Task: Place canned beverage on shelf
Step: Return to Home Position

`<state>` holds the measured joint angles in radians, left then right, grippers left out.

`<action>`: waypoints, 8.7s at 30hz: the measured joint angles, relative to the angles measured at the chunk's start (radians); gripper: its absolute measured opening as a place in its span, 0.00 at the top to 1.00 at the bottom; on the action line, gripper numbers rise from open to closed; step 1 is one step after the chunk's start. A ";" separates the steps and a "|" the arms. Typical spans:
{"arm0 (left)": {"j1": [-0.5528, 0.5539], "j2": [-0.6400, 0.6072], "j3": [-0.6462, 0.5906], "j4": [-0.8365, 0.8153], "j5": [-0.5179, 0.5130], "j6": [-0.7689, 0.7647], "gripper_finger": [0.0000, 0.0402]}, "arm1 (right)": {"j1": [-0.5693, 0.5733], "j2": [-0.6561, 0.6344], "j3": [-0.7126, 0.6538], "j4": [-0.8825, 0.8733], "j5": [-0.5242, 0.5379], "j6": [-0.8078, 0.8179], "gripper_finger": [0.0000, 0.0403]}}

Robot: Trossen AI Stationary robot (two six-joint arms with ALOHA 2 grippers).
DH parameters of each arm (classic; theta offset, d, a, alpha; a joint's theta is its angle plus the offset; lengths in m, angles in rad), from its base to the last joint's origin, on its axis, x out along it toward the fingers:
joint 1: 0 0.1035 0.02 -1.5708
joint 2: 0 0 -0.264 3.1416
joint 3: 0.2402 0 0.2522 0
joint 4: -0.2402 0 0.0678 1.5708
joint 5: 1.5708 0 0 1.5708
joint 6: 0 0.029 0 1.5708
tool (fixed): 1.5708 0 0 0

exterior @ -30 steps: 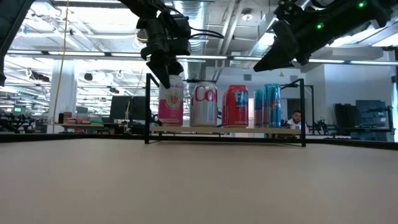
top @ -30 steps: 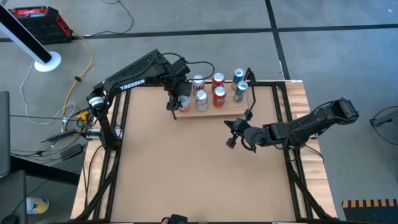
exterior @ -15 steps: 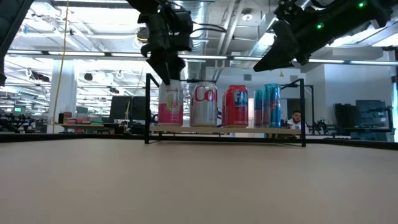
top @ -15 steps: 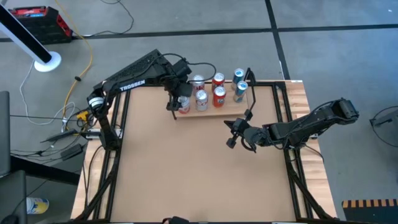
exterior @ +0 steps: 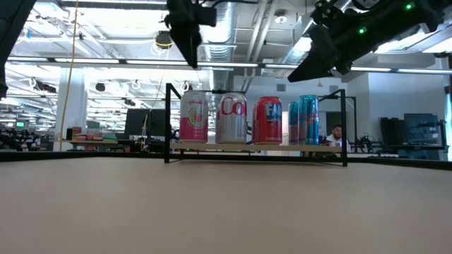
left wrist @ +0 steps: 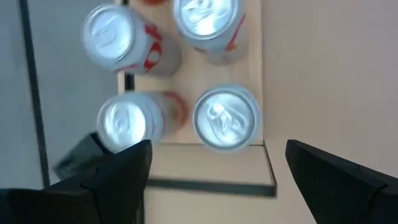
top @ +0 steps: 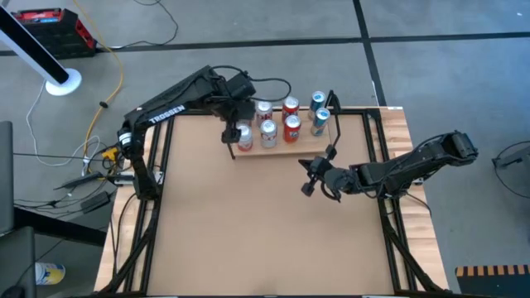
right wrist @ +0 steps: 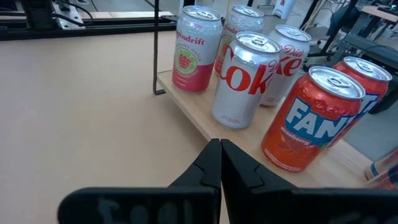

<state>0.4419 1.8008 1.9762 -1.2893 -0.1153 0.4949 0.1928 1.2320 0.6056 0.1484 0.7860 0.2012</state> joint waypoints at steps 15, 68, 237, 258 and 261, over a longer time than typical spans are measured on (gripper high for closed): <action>-0.127 -0.430 -0.261 -0.025 0.003 -0.317 0.12 | 0.003 0.000 0.000 -0.006 0.000 0.035 0.93; -0.489 -1.769 -1.965 1.513 -0.336 -0.456 0.12 | -0.130 -0.474 -0.347 0.344 -0.607 -0.066 0.94; -0.507 -1.751 -1.860 0.898 0.047 -0.540 0.12 | -0.051 -1.161 -0.589 -0.111 -0.471 -0.104 0.93; -0.507 -1.751 -1.860 0.898 0.047 -0.540 0.12 | -0.051 -1.161 -0.589 -0.111 -0.471 -0.104 0.92; -0.507 -1.751 -1.860 0.898 0.047 -0.540 0.12 | -0.051 -1.161 -0.589 -0.111 -0.471 -0.104 0.92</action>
<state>-0.0647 0.0502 0.1158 -0.3917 -0.0678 -0.0456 0.1418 0.0708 0.0166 0.0375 0.3153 0.0975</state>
